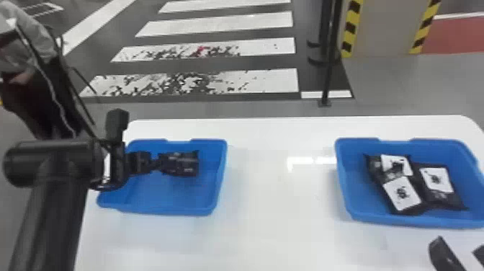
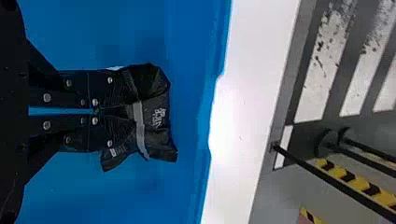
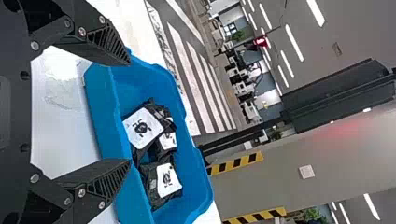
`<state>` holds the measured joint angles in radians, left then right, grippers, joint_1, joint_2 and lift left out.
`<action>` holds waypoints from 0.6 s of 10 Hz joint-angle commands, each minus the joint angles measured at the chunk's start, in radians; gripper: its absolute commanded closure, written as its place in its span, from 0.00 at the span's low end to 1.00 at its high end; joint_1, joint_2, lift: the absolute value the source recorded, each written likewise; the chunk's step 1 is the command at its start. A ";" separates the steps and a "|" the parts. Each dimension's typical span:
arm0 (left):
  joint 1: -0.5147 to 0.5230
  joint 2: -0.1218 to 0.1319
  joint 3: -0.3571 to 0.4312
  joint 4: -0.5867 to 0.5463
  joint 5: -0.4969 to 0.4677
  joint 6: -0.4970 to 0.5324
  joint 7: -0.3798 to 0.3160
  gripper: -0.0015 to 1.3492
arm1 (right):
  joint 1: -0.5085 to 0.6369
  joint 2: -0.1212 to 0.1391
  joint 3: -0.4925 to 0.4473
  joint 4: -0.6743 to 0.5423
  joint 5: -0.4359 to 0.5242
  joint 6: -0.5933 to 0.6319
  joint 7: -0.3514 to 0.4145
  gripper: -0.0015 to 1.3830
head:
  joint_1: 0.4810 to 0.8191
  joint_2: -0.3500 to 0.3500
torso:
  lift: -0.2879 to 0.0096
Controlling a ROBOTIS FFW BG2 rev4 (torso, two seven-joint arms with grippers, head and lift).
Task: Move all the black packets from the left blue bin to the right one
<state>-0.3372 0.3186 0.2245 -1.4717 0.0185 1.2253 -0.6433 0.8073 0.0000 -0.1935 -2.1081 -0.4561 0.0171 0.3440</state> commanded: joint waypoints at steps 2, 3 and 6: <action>0.158 -0.010 0.021 -0.326 0.137 -0.001 -0.009 0.90 | -0.007 0.001 0.004 -0.038 -0.008 0.017 0.016 0.24 | 0.63 0.68 | 0.50; 0.209 -0.024 0.025 -0.414 0.187 -0.013 -0.022 0.90 | -0.017 0.001 0.006 -0.055 -0.008 0.034 0.033 0.24 | 0.63 0.65 | 0.50; 0.290 -0.056 -0.099 -0.515 0.430 -0.106 -0.039 0.90 | -0.076 0.001 0.056 -0.087 -0.036 0.130 0.089 0.24 | 0.63 0.50 | 0.50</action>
<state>-0.0599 0.2683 0.1565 -1.9688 0.4053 1.1325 -0.6830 0.7470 0.0000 -0.1516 -2.1942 -0.4820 0.1237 0.4306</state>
